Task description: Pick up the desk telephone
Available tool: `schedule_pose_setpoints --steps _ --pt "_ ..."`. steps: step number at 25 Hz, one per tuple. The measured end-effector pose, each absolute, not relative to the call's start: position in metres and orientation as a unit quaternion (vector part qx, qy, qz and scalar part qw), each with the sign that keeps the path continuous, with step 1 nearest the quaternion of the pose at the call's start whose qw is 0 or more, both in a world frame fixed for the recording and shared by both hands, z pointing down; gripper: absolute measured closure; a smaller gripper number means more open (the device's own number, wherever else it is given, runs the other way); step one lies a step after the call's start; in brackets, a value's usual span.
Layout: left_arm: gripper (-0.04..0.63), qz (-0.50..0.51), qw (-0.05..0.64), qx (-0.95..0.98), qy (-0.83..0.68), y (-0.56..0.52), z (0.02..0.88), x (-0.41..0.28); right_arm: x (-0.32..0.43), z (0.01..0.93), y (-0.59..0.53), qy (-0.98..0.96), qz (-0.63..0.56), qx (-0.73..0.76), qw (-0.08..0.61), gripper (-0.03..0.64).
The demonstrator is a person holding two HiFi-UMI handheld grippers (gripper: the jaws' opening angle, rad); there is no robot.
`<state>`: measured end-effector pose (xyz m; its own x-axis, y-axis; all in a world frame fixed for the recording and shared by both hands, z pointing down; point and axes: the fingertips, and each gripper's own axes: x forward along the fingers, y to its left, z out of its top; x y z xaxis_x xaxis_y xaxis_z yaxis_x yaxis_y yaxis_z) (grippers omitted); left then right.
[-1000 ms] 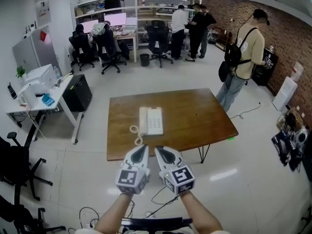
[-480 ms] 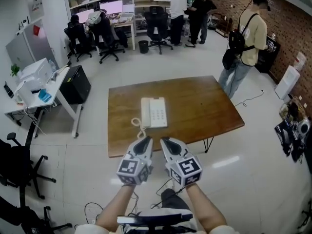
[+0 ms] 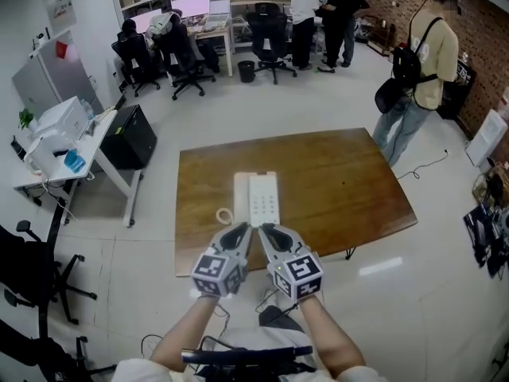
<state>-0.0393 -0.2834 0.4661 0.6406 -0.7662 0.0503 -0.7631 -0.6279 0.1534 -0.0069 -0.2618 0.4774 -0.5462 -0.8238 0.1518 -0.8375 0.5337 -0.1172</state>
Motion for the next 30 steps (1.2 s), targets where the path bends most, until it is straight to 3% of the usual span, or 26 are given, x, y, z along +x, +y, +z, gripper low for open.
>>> schedule_pose_setpoints --steps 5,7,9,11,12,14,18,20,25,30 --pt "0.565 0.016 0.097 0.891 -0.443 -0.325 0.486 -0.032 0.005 0.505 -0.301 -0.876 0.118 0.464 0.055 0.588" --pt "0.525 0.023 0.097 0.888 -0.448 -0.340 0.492 -0.032 0.010 0.513 -0.315 -0.877 0.128 0.459 0.059 0.588" --pt "0.511 0.031 0.105 0.885 -0.453 -0.355 0.503 -0.033 0.012 0.524 -0.327 -0.877 0.138 0.456 0.064 0.542" --pt "0.510 0.041 0.119 0.881 -0.456 -0.368 0.517 -0.036 0.017 0.536 -0.339 -0.874 0.148 0.457 0.070 0.541" --pt "0.479 0.047 0.130 0.880 -0.455 -0.374 0.526 -0.037 0.020 0.543 -0.344 -0.872 0.155 0.458 0.073 0.541" --pt "0.401 0.061 0.154 0.876 -0.453 -0.388 0.546 -0.041 0.026 0.559 -0.356 -0.869 0.174 0.456 0.081 0.479" --pt "0.348 0.088 0.199 0.859 -0.464 -0.413 0.586 -0.055 0.044 0.591 -0.378 -0.859 0.215 0.454 0.096 0.404" --pt "0.270 0.094 0.224 0.853 -0.462 -0.422 0.601 -0.060 0.051 0.608 -0.390 -0.853 0.240 0.452 0.103 0.357" --pt "0.229 0.113 0.263 0.850 -0.443 -0.442 0.628 -0.063 0.058 0.653 -0.416 -0.835 0.312 0.436 0.121 0.276" --pt "0.196 0.130 0.304 0.859 -0.391 -0.455 0.649 -0.051 0.052 0.677 -0.430 -0.824 0.359 0.419 0.127 0.276"
